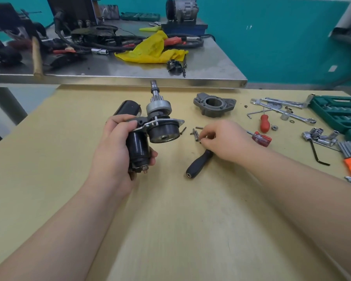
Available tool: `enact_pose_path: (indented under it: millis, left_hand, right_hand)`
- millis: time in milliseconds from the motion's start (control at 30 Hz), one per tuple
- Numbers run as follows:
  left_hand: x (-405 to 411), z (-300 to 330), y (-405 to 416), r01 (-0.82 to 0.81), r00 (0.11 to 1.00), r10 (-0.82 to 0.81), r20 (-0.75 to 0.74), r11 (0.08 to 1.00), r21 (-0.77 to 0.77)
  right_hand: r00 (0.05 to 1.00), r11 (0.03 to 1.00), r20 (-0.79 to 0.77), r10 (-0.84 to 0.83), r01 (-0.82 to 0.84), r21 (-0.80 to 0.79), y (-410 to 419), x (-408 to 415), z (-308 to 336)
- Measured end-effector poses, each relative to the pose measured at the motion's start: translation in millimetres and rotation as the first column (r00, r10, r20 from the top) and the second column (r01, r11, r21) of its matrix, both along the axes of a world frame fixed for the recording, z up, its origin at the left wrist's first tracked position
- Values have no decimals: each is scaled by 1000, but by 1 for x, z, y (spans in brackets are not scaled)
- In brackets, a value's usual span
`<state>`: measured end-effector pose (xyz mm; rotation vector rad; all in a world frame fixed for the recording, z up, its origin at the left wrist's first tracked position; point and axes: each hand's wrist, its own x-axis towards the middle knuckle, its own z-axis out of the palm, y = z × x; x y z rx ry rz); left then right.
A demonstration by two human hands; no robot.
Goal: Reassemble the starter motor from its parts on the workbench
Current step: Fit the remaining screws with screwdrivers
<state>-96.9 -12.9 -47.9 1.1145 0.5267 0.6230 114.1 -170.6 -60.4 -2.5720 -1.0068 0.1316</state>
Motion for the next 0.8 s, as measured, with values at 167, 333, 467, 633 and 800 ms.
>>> enact_pose_path:
  millis: [167, 333, 467, 633, 800]
  left_hand:
    - [3, 0, -2, 8, 1000, -8, 10, 1000, -15]
    - [3, -4, -3, 13, 1000, -13, 2, 999, -52]
    - [3, -4, -1, -6, 1000, 6, 0, 998, -56]
    - [4, -4, 1, -13, 1000, 13, 1, 998, -55]
    - [2, -2, -2, -8, 1000, 8, 1, 999, -49]
  right_hand:
    - [990, 961, 23, -136, 126, 246, -7, 20, 12]
    - [989, 994, 140, -48, 61, -88, 5, 31, 21]
    - [973, 979, 226, 42, 5, -204, 12, 33, 19]
    - [950, 959, 294, 108, -22, -283, 18, 37, 14]
    - [967, 936, 230, 111, -24, -351, 24, 38, 21]
